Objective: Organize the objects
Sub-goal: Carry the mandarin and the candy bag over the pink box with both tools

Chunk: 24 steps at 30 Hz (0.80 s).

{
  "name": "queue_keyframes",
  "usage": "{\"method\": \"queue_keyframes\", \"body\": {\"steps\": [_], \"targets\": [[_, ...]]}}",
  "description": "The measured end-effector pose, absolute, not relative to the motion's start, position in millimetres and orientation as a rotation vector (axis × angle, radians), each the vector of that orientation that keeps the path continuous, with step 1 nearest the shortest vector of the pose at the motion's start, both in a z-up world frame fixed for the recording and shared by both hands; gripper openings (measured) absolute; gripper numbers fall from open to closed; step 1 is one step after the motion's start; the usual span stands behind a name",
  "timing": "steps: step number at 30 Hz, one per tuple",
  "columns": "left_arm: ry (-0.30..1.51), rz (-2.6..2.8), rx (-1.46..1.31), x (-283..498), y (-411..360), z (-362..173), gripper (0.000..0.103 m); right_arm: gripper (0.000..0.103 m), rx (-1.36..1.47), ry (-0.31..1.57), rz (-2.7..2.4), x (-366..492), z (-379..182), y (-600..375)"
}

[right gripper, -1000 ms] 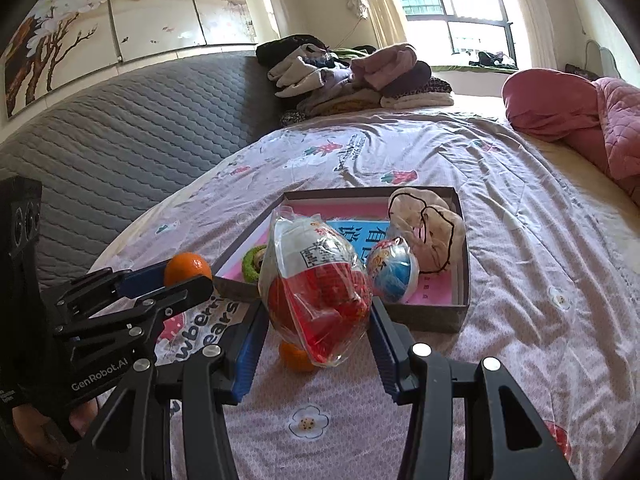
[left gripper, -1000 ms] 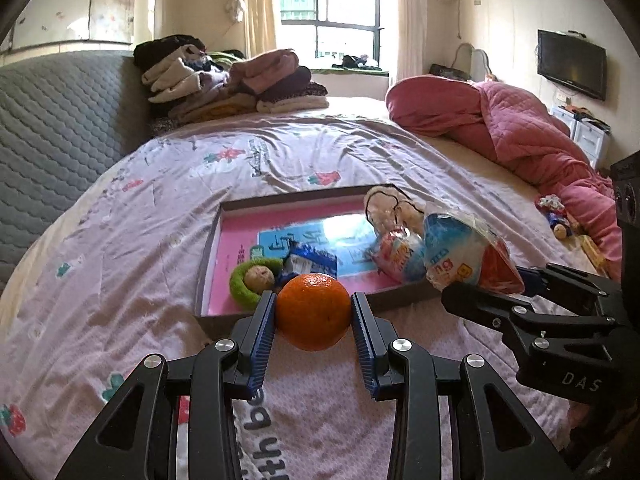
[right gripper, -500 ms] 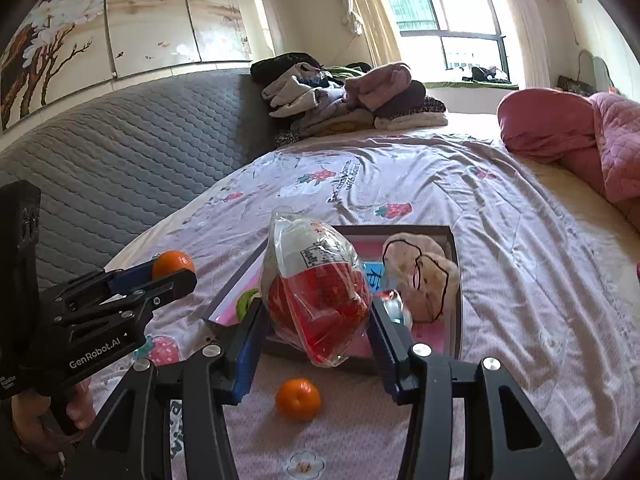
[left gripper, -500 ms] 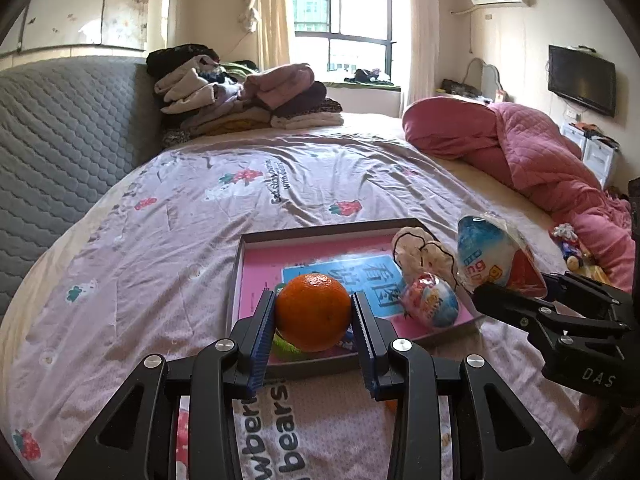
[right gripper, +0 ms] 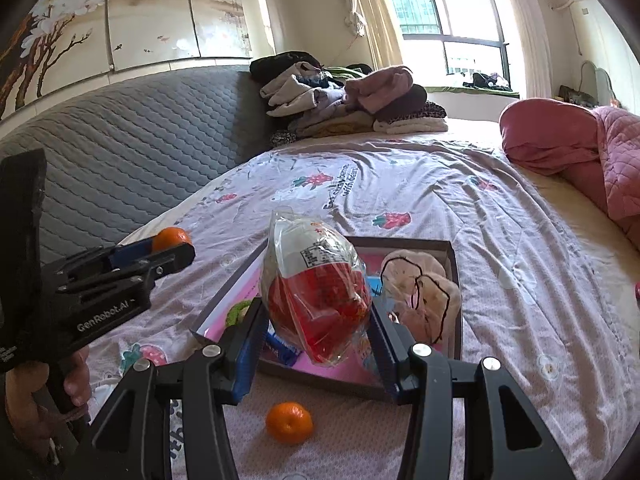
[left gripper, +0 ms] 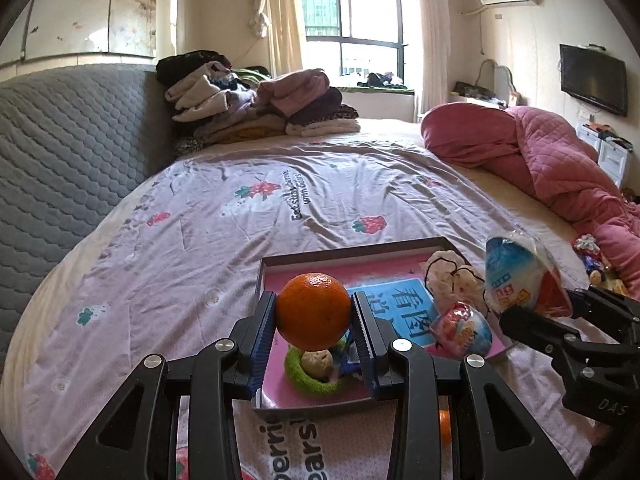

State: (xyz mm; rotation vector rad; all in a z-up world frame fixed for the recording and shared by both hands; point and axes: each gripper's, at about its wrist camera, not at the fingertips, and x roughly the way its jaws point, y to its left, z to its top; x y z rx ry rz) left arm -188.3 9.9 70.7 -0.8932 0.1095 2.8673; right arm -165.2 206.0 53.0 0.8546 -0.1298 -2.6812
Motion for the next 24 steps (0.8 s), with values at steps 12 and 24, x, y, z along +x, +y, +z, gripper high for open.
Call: {"method": "queue_keyframes", "body": {"steps": [12,24], "targets": [[0.105,2.853,-0.916,-224,10,64,0.038,0.05,0.824,-0.107,-2.695,-192,60,196],[0.103,2.85,-0.989,-254,9,36,0.038,0.05,0.885,-0.032,-2.697,-216,38,181]]}}
